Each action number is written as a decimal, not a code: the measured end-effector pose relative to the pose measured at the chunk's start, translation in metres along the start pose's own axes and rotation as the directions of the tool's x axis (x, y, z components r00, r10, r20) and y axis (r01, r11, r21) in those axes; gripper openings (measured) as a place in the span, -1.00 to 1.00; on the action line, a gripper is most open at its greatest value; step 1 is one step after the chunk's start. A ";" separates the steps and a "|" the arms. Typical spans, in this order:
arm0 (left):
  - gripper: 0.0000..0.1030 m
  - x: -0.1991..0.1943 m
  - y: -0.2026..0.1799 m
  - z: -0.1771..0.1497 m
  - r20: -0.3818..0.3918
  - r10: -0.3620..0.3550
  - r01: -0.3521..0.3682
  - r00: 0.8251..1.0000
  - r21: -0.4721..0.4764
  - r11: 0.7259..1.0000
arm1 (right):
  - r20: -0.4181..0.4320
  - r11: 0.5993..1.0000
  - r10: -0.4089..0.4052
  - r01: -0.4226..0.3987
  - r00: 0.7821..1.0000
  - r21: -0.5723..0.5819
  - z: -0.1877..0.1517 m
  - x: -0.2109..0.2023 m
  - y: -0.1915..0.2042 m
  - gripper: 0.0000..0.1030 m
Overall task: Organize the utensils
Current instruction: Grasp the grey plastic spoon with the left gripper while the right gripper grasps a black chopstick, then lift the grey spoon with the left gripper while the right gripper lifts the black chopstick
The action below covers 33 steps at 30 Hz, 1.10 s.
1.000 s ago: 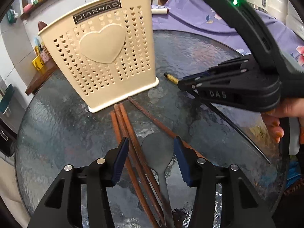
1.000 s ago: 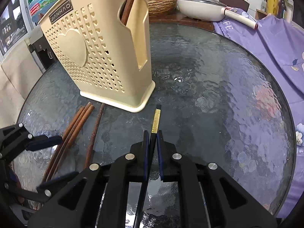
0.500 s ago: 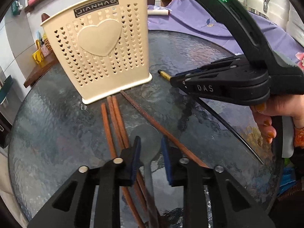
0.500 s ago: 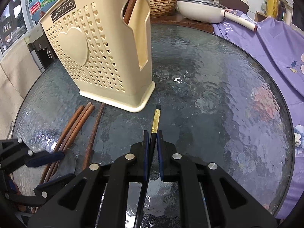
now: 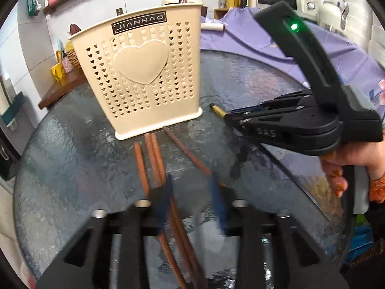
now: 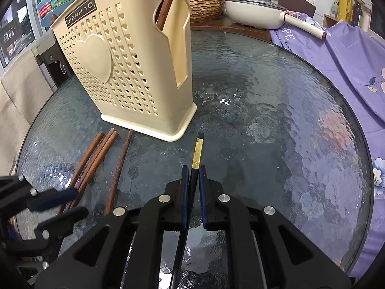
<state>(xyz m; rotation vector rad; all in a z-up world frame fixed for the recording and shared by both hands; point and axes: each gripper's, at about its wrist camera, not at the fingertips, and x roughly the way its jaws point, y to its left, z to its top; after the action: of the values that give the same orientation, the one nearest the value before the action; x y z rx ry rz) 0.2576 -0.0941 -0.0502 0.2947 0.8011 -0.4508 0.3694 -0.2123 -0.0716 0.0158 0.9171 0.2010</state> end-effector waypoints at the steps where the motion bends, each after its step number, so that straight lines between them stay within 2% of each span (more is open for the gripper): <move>1: -0.11 0.001 0.000 0.000 -0.001 0.009 -0.009 1.000 0.006 1.000 | 0.000 1.000 -0.001 0.001 1.000 0.000 0.000 0.000 0.000 -0.82; 6: -0.11 0.012 0.000 -0.003 -0.035 0.004 -0.003 0.999 0.007 1.000 | 0.000 1.000 0.003 -0.003 1.000 0.002 0.000 0.000 0.000 -0.82; 9: -0.11 0.018 0.000 -0.004 -0.030 0.005 -0.005 1.000 0.000 1.000 | 0.000 1.000 0.004 -0.004 1.000 0.004 0.000 0.000 -0.001 -0.82; 11: -0.15 0.019 -0.001 -0.003 -0.030 -0.002 0.002 1.000 -0.005 1.000 | 0.000 1.000 0.003 -0.003 1.000 0.003 0.000 0.000 -0.001 -0.82; 14: -0.30 0.020 -0.005 -0.004 -0.032 0.029 -0.028 0.999 0.029 0.999 | 0.000 1.000 0.005 -0.005 1.000 0.005 -0.001 0.000 -0.001 -0.82; 20: -0.31 0.021 -0.008 -0.003 -0.035 0.038 -0.037 0.999 0.038 0.999 | 0.002 1.000 0.002 -0.002 1.000 0.003 -0.001 0.000 -0.001 -0.82; 26: -0.31 0.012 0.004 -0.001 -0.012 0.020 -0.021 1.000 -0.033 0.999 | 0.001 1.000 0.009 -0.009 1.000 0.010 -0.002 0.001 -0.001 -0.82; 33: -0.31 -0.017 0.026 0.002 0.078 0.006 0.006 0.997 -0.153 0.988 | 0.015 0.996 0.063 -0.064 0.998 0.060 -0.002 -0.002 -0.012 -0.83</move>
<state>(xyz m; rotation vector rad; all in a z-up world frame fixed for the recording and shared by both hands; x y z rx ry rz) 0.2609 -0.0680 -0.0340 0.1333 0.7544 -0.3959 0.3684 -0.2245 -0.0725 0.1016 0.9104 0.2318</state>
